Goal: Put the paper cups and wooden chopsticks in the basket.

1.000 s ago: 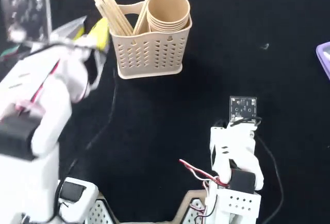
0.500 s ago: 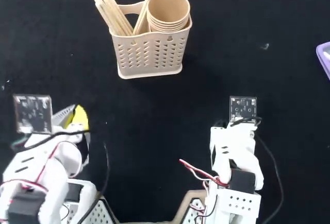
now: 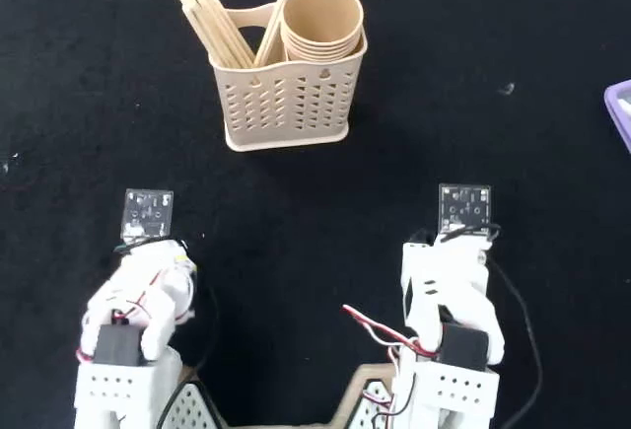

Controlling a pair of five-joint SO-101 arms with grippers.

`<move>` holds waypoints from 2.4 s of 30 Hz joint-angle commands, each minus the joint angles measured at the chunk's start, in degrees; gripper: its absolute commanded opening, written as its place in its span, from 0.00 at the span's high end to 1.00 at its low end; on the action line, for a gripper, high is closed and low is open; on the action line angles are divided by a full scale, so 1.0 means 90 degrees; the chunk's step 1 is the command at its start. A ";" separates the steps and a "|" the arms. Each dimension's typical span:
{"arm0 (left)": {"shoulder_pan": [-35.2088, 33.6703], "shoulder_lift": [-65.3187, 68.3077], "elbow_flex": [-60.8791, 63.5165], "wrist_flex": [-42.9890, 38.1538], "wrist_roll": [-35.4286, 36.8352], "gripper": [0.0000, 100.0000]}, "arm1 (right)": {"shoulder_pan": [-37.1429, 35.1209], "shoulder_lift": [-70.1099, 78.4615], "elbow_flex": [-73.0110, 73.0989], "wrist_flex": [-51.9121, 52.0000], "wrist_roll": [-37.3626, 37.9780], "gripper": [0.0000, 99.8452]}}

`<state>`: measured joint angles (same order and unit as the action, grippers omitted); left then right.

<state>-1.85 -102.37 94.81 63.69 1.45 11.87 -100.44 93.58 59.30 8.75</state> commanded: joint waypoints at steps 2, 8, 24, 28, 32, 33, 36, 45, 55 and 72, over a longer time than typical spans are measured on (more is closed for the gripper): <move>0.0298 -0.0147 0.0220 -0.0234 0.0322 0.97 | -0.0098 -0.0054 0.0249 -0.0371 0.0049 0.98; 0.0474 -0.0215 0.0288 -0.0029 0.0322 0.97 | -0.0371 0.0024 0.0366 -0.0576 0.0039 0.98; 0.0474 -0.0215 0.0288 -0.0029 0.0322 0.97 | -0.0752 0.0024 0.0366 -0.0361 0.0039 0.98; 0.0474 -0.0215 0.0288 -0.0029 0.0322 0.97 | -0.0752 0.0024 0.0366 -0.0361 0.0039 0.98; 0.0474 -0.0215 0.0288 -0.0029 0.0322 0.97 | -0.0752 0.0024 0.0366 -0.0361 0.0039 0.98; 0.0474 -0.0215 0.0288 -0.0029 0.0322 0.97 | -0.0752 0.0024 0.0366 -0.0361 0.0039 0.98; 0.0474 -0.0215 0.0288 -0.0029 0.0322 0.97 | -0.0752 0.0024 0.0366 -0.0361 0.0039 0.98; 0.0474 -0.0215 0.0288 -0.0029 0.0322 0.97 | -0.0772 0.0034 0.0366 -0.0361 0.0039 0.98; 0.0474 -0.0215 0.0288 -0.0029 0.0342 0.97 | -0.0781 -0.0015 0.0366 0.0938 0.0010 0.98; 0.0435 -0.0225 0.0288 0.1035 0.0342 0.97 | -0.0752 -0.0015 0.0366 0.1270 0.0010 0.99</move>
<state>1.76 -103.69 96.04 72.13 4.09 5.54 -100.35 96.84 70.29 8.75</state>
